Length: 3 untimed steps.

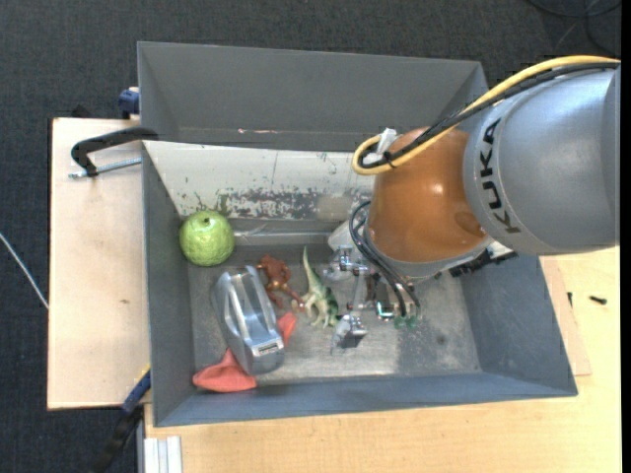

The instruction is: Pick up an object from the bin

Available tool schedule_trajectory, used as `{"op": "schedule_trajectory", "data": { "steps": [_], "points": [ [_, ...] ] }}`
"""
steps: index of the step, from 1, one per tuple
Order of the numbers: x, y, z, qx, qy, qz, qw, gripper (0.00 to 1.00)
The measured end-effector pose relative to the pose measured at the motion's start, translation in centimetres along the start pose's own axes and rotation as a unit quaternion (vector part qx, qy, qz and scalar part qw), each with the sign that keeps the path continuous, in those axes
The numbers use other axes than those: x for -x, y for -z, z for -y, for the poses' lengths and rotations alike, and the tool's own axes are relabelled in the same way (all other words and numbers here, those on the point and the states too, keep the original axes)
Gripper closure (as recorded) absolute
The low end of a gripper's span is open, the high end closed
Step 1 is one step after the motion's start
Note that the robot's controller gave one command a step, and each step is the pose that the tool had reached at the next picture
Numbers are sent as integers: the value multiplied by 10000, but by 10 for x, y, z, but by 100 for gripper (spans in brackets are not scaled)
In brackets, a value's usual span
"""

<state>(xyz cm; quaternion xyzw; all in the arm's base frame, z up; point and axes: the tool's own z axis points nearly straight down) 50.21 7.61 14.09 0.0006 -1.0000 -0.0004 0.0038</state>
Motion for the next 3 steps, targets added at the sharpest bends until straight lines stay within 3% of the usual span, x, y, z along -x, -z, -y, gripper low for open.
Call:
{"op": "schedule_trajectory", "data": {
  "steps": [1, 2, 3],
  "points": [
    [2, 3, 0, 4, -7, 38, 10000, 0],
    [-4, -59, -51, -2, 419, 56, 9991, 0],
    [-4, -68, -61, 7, -365, 57, 9993, 0]
  ]
}}
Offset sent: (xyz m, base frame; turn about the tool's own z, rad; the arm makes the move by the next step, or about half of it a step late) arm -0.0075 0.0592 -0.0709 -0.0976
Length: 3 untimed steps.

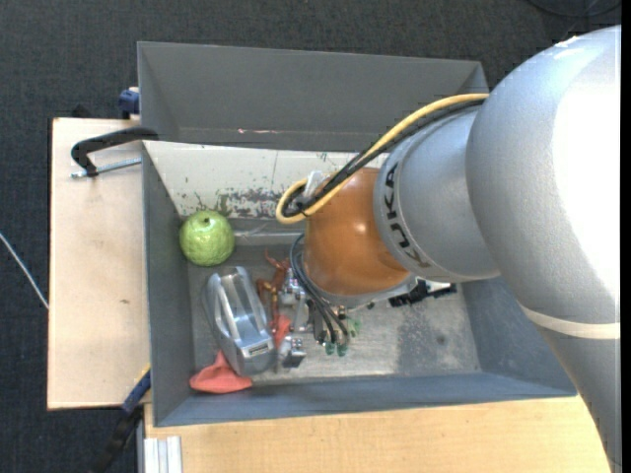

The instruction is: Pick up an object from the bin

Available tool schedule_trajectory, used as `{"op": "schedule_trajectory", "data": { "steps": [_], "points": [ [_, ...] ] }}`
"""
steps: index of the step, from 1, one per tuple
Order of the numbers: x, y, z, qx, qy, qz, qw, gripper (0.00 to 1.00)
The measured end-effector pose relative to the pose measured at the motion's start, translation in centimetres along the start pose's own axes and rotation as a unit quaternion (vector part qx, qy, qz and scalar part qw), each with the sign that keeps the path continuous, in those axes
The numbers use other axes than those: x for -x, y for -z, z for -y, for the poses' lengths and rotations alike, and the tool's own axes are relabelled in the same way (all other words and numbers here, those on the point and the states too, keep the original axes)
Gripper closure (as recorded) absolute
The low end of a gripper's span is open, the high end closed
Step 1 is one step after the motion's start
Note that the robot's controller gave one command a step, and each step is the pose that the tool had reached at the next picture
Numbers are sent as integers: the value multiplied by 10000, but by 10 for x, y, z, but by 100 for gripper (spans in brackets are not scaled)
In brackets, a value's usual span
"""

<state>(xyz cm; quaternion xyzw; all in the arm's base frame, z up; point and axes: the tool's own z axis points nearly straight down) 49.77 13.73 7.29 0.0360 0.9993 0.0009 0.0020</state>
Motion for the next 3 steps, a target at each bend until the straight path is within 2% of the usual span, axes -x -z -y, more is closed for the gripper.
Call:
{"op": "schedule_trajectory", "data": {
  "steps": [1, 2, 3],
  "points": [
    [-4, 18, -18, -6, 1491, 19, 9888, 0],
    [-7, 11, -28, -11, 863, -22, 9963, 0],
    [-4, 2, -31, 7, 797, 28, 9968, 100]
  ]
}}
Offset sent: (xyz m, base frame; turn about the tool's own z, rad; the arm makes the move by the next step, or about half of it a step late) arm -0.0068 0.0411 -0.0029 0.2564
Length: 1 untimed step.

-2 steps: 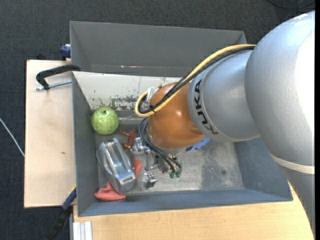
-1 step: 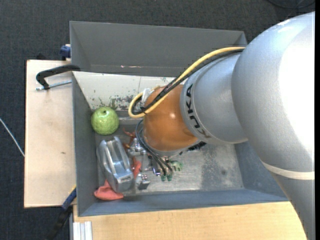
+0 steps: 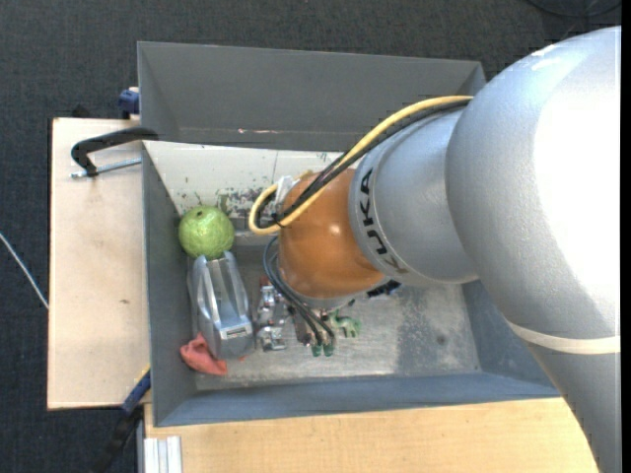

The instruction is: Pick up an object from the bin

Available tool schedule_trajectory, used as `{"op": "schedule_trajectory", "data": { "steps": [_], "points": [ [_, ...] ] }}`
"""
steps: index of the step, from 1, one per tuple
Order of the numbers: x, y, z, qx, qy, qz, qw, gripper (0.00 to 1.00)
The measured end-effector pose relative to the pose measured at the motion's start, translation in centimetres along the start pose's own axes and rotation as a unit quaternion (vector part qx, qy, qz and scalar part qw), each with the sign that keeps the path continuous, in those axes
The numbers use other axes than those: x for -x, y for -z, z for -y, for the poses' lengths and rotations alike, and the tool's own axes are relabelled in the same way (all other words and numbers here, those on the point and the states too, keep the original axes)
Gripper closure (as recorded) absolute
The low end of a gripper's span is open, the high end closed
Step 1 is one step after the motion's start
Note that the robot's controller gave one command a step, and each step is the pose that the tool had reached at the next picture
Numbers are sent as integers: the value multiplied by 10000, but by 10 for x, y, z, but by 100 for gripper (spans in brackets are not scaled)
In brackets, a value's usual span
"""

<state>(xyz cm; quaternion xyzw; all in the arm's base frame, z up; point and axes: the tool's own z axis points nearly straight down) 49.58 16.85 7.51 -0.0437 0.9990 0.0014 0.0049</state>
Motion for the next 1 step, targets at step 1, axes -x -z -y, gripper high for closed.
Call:
{"op": "schedule_trajectory", "data": {
  "steps": [1],
  "points": [
    [0, 0, 0, 1, -2, 0, 10000, 100]
  ]
}}
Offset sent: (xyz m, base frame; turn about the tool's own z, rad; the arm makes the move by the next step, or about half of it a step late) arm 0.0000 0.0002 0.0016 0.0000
